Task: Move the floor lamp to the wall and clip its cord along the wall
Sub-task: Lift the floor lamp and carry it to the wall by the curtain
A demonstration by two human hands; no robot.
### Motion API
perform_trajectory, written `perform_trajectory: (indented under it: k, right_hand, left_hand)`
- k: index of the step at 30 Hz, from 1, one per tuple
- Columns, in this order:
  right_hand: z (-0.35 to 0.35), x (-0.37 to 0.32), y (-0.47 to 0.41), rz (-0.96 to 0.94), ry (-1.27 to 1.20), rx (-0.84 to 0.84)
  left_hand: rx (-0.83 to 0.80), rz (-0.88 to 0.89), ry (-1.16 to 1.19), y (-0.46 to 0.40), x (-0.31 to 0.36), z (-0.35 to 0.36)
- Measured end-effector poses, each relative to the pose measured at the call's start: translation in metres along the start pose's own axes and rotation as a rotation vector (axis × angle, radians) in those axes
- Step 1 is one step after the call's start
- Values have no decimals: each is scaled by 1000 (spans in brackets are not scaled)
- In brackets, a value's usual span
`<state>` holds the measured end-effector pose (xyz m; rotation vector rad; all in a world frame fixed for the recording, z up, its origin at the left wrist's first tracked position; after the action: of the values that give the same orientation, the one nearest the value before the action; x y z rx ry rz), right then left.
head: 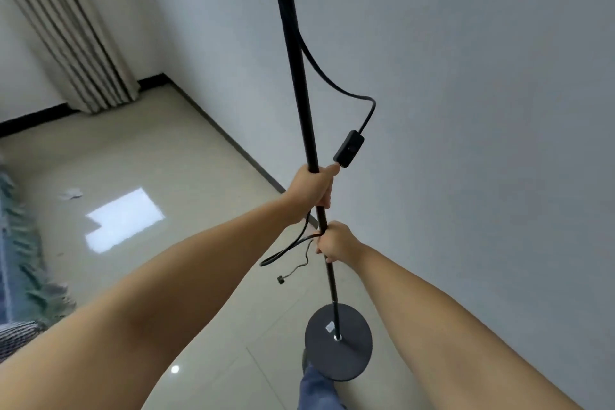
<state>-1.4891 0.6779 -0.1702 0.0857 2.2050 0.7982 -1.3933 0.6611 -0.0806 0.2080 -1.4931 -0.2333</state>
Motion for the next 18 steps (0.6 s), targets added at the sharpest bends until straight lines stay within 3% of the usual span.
perform_trajectory:
  k: [11, 18]
  right_hand:
    - [114, -240, -168, -245, 241, -274]
    - [191, -378, -240, -344, 308, -419]
  left_hand:
    - [431, 21, 56, -89, 62, -258]
    - [623, 60, 87, -124, 94, -412]
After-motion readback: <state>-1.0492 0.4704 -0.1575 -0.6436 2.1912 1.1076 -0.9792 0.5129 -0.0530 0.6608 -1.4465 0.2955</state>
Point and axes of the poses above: each hand's wrist, its own y-axis away from the middle knuckle, its own z-axis out of the palm, x = y × z, the point moved 2 cm from there along -y, towards the middle knuckle, and after that the axes turned 2 degrees about y, right-handed, at the moved point
